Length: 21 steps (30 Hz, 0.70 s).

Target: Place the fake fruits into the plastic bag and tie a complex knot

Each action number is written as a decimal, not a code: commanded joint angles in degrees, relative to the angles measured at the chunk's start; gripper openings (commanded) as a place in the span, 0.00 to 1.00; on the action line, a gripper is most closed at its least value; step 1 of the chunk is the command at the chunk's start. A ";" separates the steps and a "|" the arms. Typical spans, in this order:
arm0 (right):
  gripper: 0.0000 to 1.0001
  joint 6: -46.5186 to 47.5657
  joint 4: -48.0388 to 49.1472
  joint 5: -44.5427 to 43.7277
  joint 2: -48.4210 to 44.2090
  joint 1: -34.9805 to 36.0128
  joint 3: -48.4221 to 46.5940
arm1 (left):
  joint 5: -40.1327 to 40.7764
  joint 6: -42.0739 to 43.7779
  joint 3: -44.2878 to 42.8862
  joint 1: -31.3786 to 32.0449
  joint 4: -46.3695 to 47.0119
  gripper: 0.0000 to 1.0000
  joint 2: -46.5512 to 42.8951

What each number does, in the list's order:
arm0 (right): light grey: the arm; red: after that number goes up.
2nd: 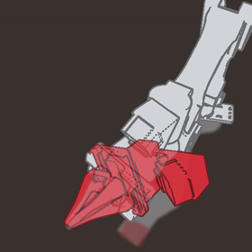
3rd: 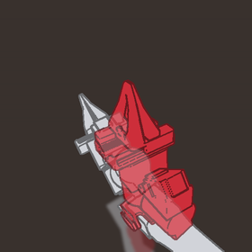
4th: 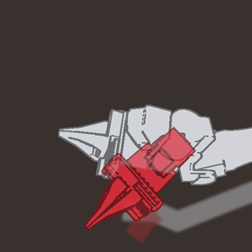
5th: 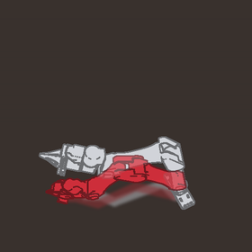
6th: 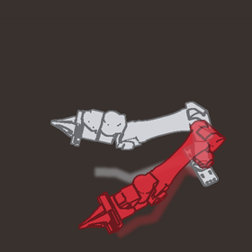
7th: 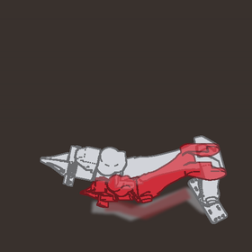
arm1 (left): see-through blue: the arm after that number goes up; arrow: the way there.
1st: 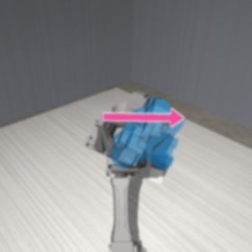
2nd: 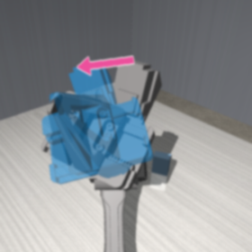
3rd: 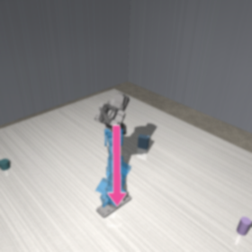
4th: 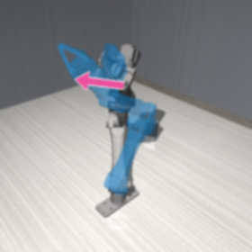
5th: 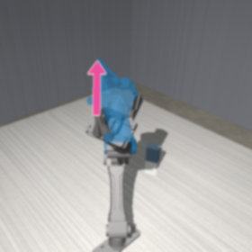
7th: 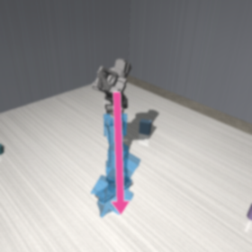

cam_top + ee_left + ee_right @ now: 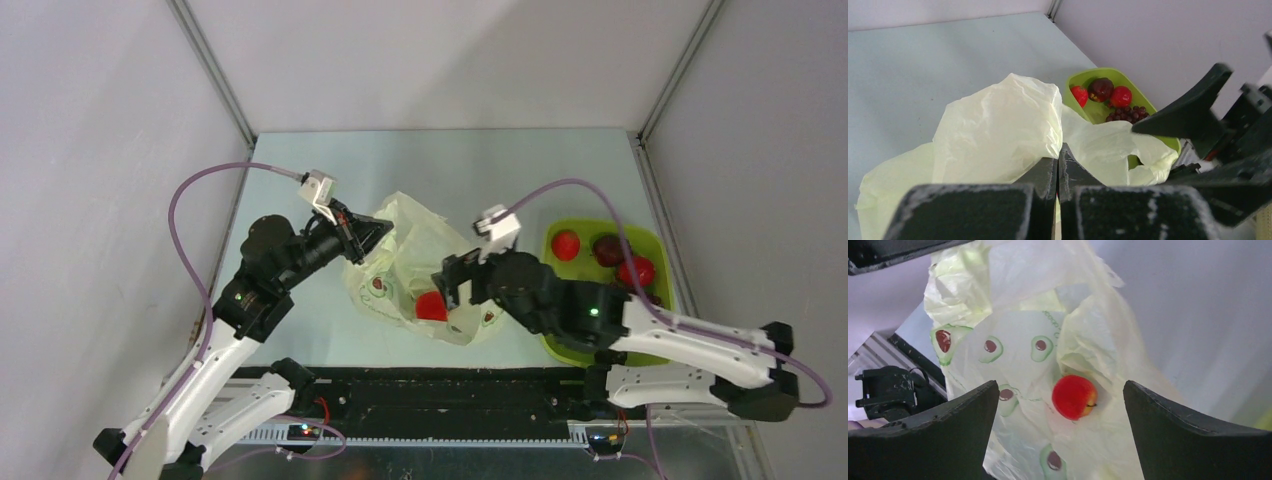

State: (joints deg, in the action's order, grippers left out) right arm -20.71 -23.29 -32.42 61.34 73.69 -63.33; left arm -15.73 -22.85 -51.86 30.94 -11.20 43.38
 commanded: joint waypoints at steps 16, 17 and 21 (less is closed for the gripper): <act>0.99 -4.40 -20.55 2.89 -13.14 -32.85 4.85 | -0.64 0.68 0.48 -0.35 2.05 0.00 -0.61; 0.99 -4.25 -19.42 4.48 -13.02 -34.86 5.92 | -0.58 0.69 0.46 -0.35 2.01 0.00 -0.59; 0.98 -3.76 -12.48 14.11 -11.79 -48.49 12.07 | -0.49 0.73 0.47 -0.35 1.90 0.00 -0.74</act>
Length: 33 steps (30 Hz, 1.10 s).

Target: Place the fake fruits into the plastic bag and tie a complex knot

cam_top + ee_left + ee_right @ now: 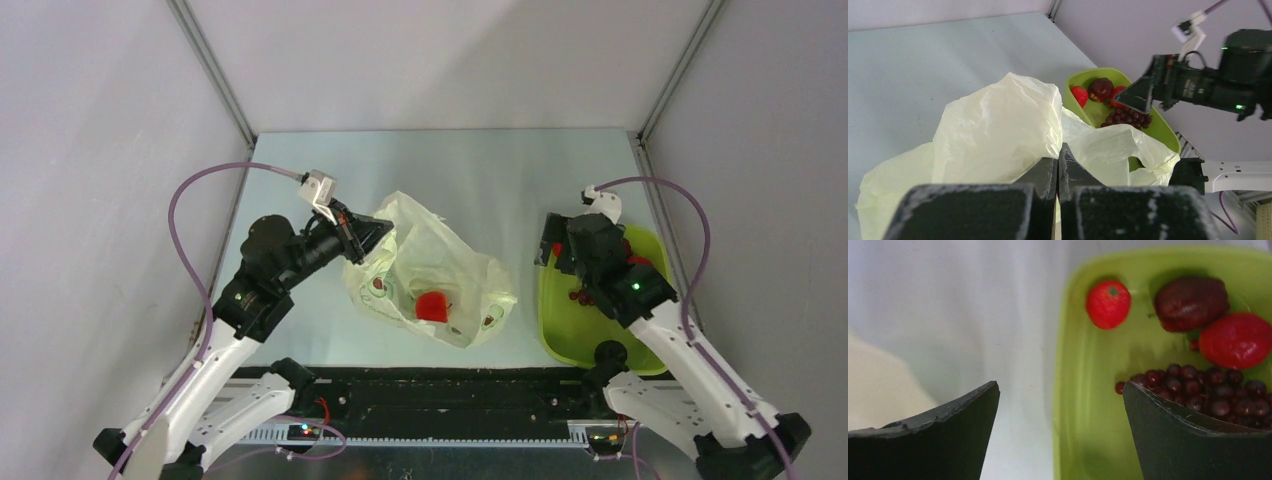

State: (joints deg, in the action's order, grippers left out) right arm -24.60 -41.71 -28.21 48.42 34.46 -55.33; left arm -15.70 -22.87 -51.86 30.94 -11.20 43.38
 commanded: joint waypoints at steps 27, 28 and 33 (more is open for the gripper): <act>0.86 4.51 27.86 25.20 28.44 -33.08 9.42 | -1.89 0.13 0.65 -0.35 2.51 0.00 0.02; 0.86 4.61 27.98 25.17 28.85 -33.06 9.30 | -2.01 0.12 0.72 -0.40 2.68 0.00 -0.01; 0.82 4.96 29.15 25.05 31.41 -33.06 8.31 | -2.09 -0.10 0.78 -0.36 2.80 0.00 -0.03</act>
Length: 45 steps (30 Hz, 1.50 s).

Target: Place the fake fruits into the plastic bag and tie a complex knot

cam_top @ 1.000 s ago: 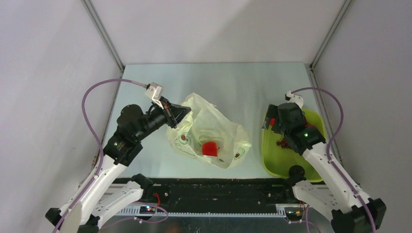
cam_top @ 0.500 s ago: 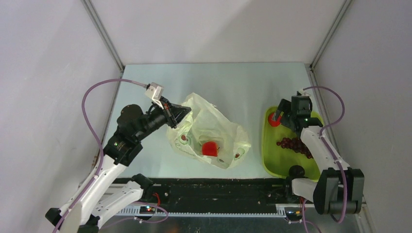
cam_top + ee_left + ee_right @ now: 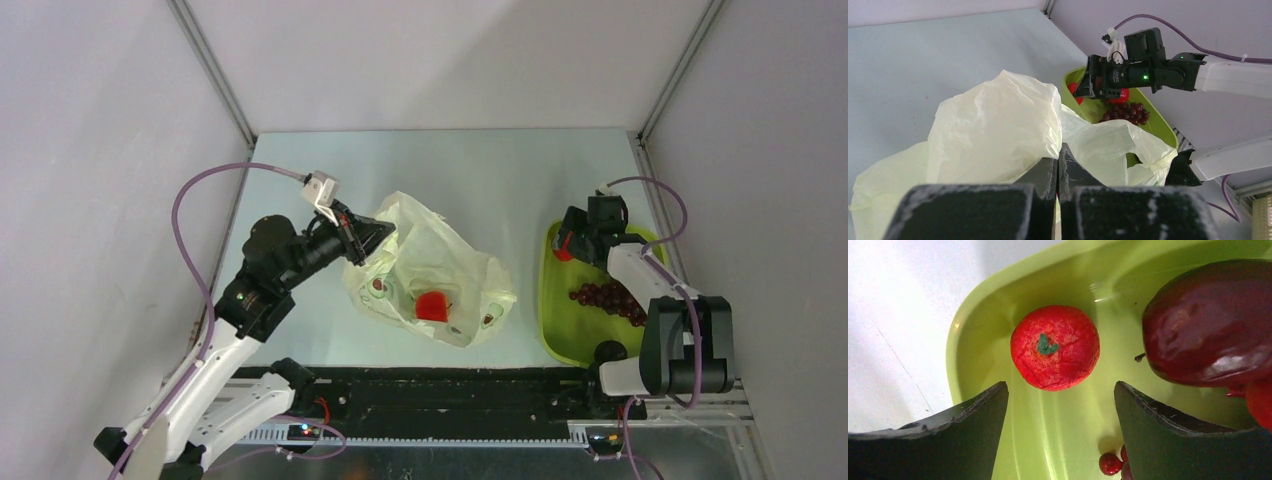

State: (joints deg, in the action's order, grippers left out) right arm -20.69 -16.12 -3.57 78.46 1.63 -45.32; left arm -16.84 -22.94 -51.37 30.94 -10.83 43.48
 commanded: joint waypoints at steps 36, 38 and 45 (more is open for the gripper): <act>0.49 4.63 0.25 -3.69 8.43 -0.18 -7.65 | -1.35 -0.29 0.42 -0.35 2.66 0.00 -0.35; 0.48 4.67 -1.30 -4.62 6.36 0.45 -7.58 | -1.35 -0.27 0.40 -0.36 2.66 0.00 -0.45; 0.48 3.29 -8.12 -3.77 -10.46 2.26 -3.54 | -1.24 -0.22 0.42 -0.40 2.61 0.00 -0.91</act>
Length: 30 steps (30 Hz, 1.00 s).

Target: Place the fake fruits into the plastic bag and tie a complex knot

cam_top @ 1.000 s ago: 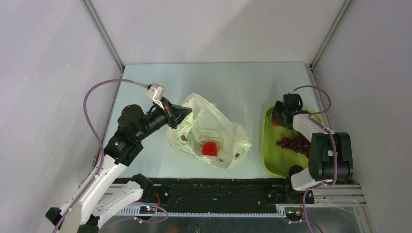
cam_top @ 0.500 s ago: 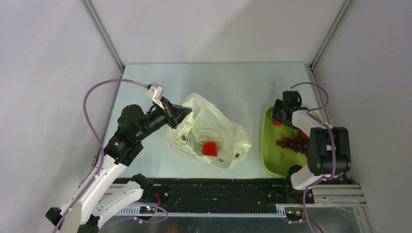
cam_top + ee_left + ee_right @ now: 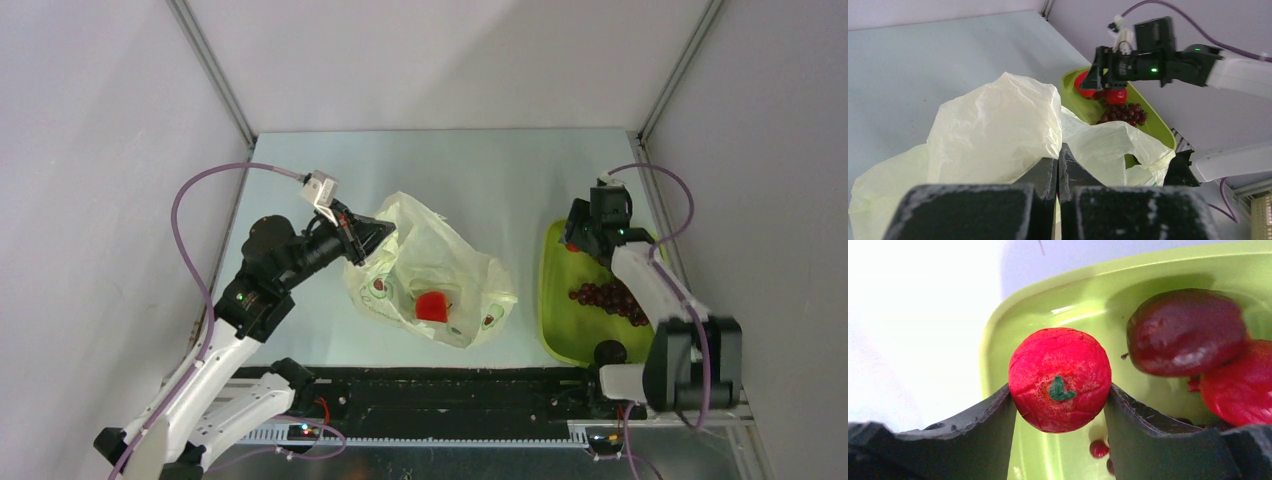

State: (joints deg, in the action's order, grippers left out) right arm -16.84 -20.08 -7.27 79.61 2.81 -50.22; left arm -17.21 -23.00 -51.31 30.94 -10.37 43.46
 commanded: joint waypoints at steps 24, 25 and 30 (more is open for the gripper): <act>0.47 -10.27 -5.30 -5.66 -30.98 51.87 -10.48 | -1.24 -0.20 0.55 -0.36 2.57 0.00 -1.10; 0.48 -10.03 -3.91 -7.48 -30.34 53.54 -11.10 | -1.24 -0.24 0.53 -0.36 2.56 0.00 -1.10; 0.48 -8.00 -2.93 -11.37 -23.10 61.95 -14.58 | -1.28 -0.28 0.54 -0.31 2.64 0.00 -0.97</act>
State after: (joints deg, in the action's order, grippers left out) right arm -25.85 -26.89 -12.29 52.47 60.73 -60.80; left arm -17.37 -23.03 -51.31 30.94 -9.91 43.05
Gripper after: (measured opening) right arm 0.630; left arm 0.004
